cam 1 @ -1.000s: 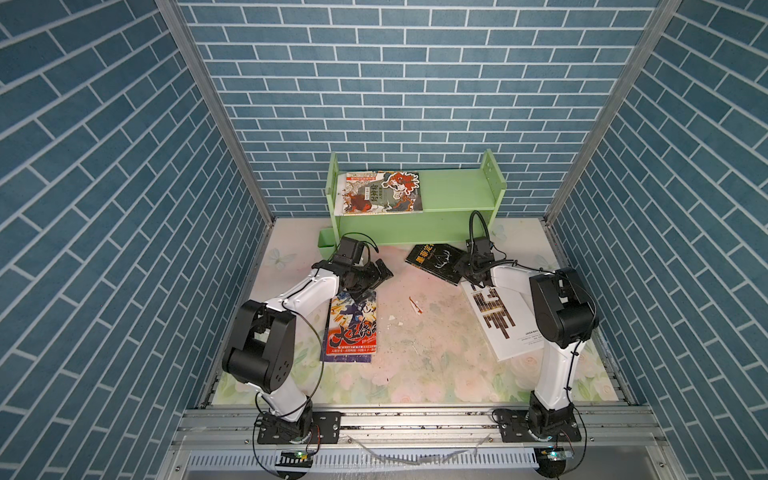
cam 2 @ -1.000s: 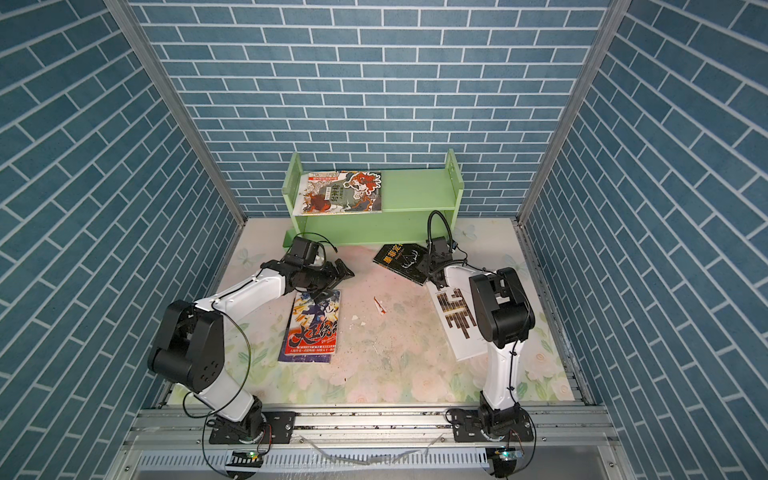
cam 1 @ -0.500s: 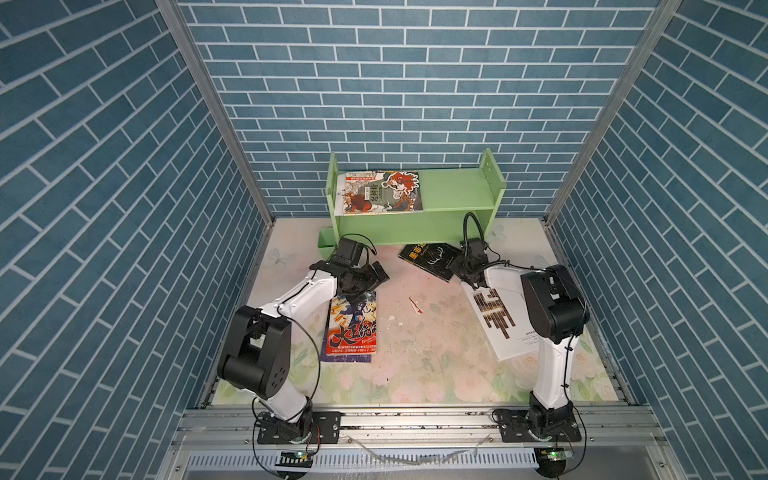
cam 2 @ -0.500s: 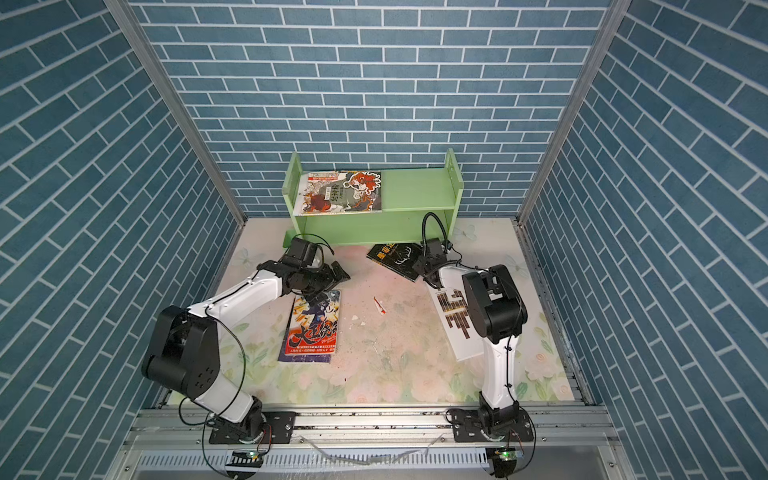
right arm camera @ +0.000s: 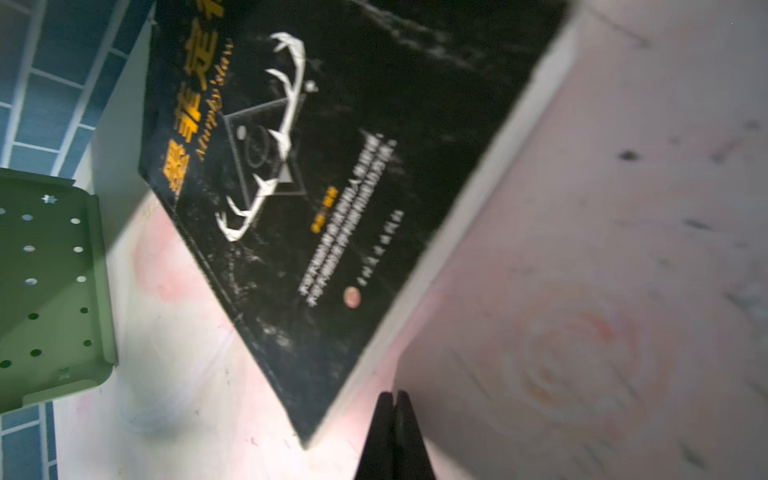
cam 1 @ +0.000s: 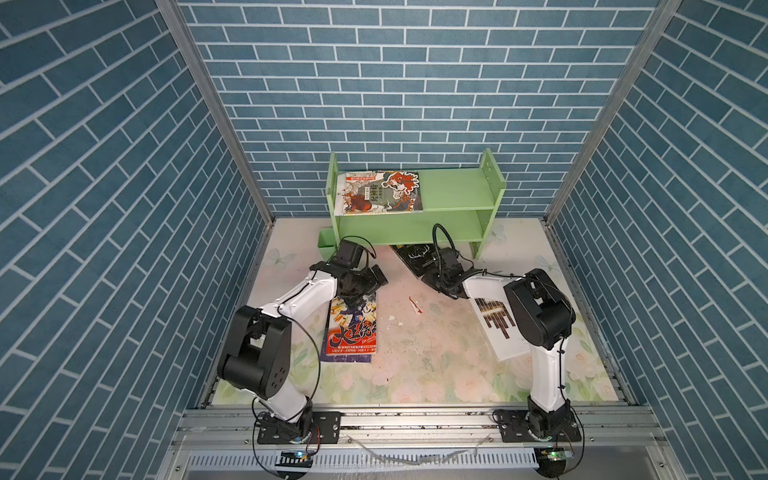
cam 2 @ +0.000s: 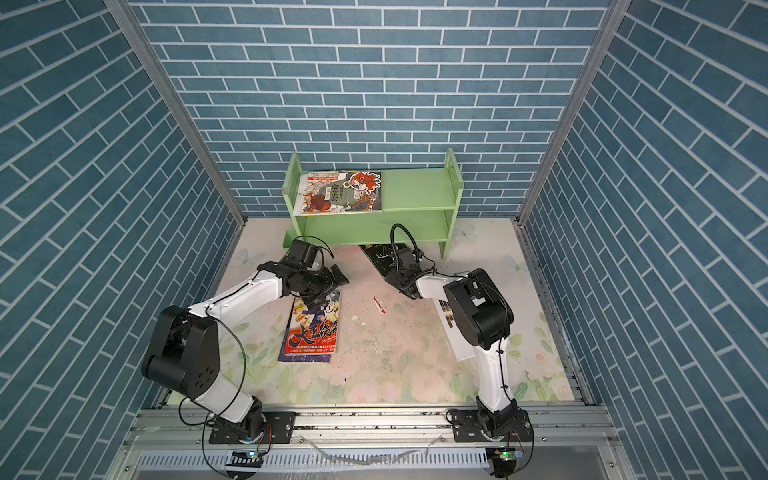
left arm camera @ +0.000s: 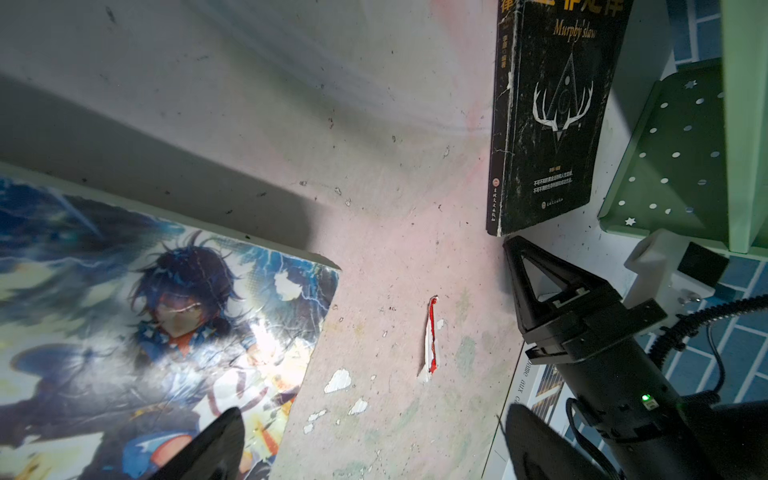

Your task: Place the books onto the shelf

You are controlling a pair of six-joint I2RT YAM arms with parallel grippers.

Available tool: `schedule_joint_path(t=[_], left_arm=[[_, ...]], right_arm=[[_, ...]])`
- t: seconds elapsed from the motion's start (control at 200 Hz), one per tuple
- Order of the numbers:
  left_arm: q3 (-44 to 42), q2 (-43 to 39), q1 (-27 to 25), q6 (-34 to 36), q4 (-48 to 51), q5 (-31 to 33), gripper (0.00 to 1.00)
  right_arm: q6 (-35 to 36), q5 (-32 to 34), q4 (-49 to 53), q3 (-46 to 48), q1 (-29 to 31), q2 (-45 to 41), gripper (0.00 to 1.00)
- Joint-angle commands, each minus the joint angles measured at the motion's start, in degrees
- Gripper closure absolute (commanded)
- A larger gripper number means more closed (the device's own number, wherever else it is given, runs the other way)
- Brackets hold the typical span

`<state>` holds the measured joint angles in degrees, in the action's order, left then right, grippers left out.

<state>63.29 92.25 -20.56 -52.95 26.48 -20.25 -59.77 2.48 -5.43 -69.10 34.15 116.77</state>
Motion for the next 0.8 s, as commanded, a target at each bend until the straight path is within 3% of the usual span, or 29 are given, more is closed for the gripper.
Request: schedule_joint_path(t=[0.0, 0.02, 0.055, 0.115, 0.22, 0.495, 0.795], left_arm=[[-0.6, -0.2, -0.3, 1.4, 0.2, -1.0, 0.00], [-0.7, -0.1, -0.2, 1.4, -0.6, -1.6, 0.00], [-1.2, 0.2, -0.4, 1.0, -2.8, -3.0, 0.00], [-2.0, 1.0, -0.3, -0.5, -7.8, -6.0, 0.00], [-3.6, 2.7, -1.0, -4.4, -17.3, -9.1, 0.00], [-2.9, 12.4, -2.3, -16.5, -37.6, -12.0, 0.00], [3.1, 20.3, -3.3, -18.6, -37.9, -10.3, 0.00]], right_arm=[[-0.8, 4.1, -1.6, 3.9, -0.3, -5.7, 1.00], [0.0, 5.0, -2.2, 4.7, -0.6, -6.3, 0.99], [1.5, 5.8, -2.5, 5.2, -1.5, -7.3, 0.87], [2.6, 4.6, -4.1, 5.6, -3.6, -8.0, 0.75], [3.0, 1.2, -10.2, 6.9, -6.8, -8.0, 0.64], [3.4, -6.3, -19.3, 5.6, -10.0, -3.2, 0.51], [8.2, -9.6, -28.1, 3.8, -11.2, 3.4, 0.43]])
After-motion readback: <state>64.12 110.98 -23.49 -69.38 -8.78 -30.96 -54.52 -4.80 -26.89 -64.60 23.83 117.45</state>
